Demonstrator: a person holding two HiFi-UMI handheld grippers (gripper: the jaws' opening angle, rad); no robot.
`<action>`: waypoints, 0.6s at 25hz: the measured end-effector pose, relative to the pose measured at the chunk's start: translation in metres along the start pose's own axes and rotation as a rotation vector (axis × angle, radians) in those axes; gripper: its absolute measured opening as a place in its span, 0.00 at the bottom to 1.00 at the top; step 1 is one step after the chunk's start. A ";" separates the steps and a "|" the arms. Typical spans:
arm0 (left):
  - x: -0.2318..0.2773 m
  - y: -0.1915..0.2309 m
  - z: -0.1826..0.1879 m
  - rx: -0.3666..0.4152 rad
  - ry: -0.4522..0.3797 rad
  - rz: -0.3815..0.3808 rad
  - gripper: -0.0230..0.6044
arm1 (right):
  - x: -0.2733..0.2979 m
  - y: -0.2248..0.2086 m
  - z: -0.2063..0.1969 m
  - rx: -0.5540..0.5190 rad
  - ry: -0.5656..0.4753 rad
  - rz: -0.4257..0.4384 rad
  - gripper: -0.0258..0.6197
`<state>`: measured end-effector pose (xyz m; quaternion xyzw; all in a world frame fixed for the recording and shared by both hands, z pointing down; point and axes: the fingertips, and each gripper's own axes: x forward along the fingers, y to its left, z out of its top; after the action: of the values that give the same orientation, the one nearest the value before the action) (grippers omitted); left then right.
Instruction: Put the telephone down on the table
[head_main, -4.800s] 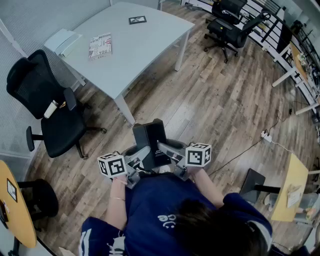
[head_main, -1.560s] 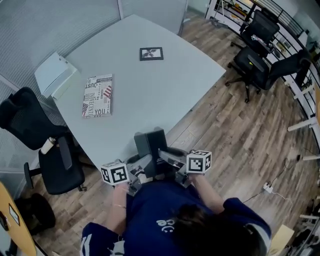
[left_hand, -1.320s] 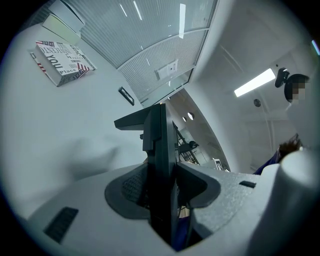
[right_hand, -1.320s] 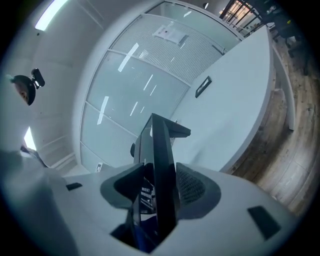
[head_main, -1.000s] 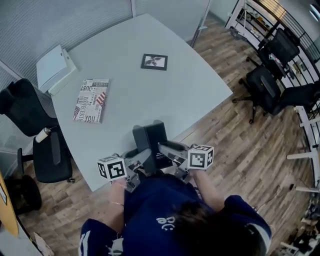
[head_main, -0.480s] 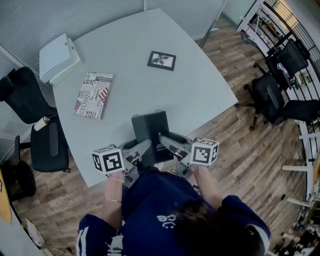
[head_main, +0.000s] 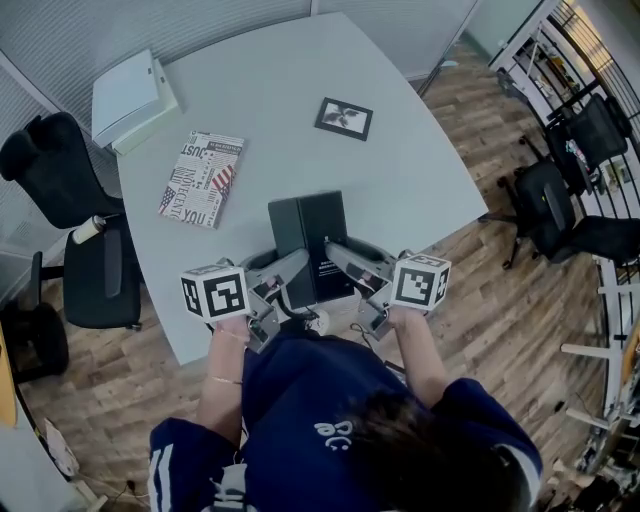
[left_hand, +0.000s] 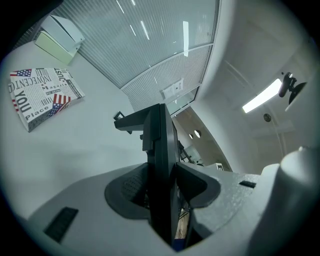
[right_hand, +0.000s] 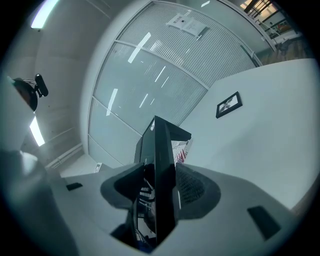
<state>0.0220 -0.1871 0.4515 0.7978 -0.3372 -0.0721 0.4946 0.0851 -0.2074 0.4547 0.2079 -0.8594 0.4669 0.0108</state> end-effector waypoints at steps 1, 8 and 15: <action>0.001 0.001 0.004 0.004 -0.002 0.000 0.31 | 0.003 0.000 0.003 -0.001 -0.001 0.001 0.36; 0.005 0.016 0.036 -0.007 -0.009 -0.006 0.31 | 0.029 -0.005 0.027 -0.001 -0.018 -0.018 0.36; 0.023 0.037 0.062 -0.040 -0.016 -0.021 0.31 | 0.052 -0.026 0.048 -0.003 -0.006 -0.047 0.36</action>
<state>-0.0059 -0.2574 0.4563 0.7906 -0.3312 -0.0904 0.5070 0.0560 -0.2767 0.4592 0.2297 -0.8549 0.4647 0.0193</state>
